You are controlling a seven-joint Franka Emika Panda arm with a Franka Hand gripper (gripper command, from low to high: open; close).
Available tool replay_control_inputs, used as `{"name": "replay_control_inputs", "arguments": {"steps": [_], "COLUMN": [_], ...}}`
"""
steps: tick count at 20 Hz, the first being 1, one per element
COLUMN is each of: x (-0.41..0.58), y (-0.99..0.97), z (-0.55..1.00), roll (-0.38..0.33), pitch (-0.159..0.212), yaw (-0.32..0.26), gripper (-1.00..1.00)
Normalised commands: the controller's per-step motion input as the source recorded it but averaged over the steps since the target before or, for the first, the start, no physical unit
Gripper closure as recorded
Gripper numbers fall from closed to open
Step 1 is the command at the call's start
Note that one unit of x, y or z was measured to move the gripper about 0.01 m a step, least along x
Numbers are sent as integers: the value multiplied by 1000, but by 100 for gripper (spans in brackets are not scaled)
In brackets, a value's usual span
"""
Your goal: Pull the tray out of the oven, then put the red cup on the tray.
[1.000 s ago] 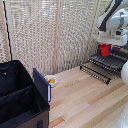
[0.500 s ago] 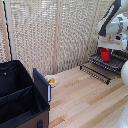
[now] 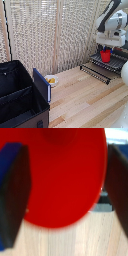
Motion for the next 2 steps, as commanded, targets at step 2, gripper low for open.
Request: {"name": "replay_control_inputs", "arguments": {"steps": [2], "x": [261], "y": [0], "z": [819], "roll": [0], "pitch": [-10], "yaw": [-29], "gripper": [-100]}}
